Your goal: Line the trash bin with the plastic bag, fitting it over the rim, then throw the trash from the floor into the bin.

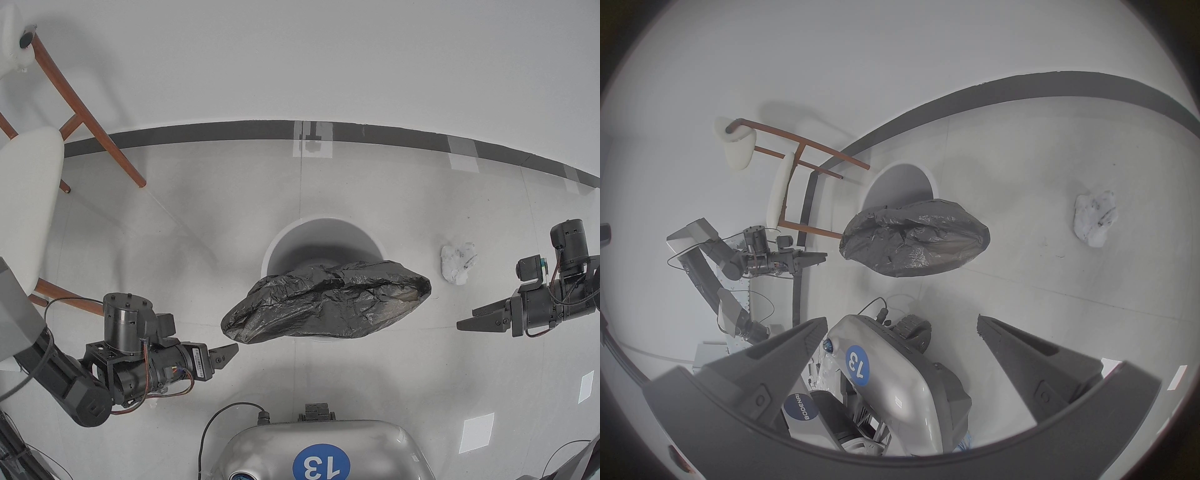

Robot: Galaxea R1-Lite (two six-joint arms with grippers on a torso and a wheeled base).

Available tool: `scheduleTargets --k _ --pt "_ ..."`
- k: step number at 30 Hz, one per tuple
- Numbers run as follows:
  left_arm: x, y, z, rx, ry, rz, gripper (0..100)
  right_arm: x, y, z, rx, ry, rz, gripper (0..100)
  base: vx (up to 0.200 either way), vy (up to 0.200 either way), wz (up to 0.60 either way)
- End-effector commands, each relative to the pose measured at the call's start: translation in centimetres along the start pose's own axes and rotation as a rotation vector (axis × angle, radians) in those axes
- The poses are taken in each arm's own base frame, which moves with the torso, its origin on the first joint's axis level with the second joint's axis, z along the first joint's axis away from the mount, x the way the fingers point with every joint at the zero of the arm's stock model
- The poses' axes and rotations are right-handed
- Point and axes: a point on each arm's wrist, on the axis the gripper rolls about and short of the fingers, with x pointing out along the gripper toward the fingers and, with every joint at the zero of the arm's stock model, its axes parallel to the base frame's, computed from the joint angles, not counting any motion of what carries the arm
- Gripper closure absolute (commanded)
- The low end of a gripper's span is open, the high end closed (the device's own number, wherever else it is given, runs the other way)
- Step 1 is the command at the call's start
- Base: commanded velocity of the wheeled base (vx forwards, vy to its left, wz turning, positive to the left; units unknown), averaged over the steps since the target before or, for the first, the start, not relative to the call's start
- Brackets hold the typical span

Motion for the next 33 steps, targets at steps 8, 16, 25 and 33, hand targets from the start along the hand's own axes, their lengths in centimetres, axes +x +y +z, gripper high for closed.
scheduleTargets --k 8,16,25,33 --pt "4.9 0.8 -0.5 -0.085 0.017 -0.096 0 -0.3 0.2 0.6 -0.017 -0.019 -0.002 0 0.000 0.000 0.00" --pt "7.0 1.3 -0.8 -0.078 -0.026 -0.099 0 -0.4 0.3 0.8 -0.024 -0.026 -0.003 0 0.000 0.000 0.00" --pt "8.7 1.6 -0.5 -0.084 -0.042 -0.098 0 -0.8 0.6 0.9 -0.035 -0.038 -0.004 0 0.000 0.000 0.00" --pt "8.8 2.0 0.8 -0.080 -0.125 -0.107 100 -1.5 1.6 0.8 -0.044 -0.038 0.006 0 0.000 0.000 0.00"
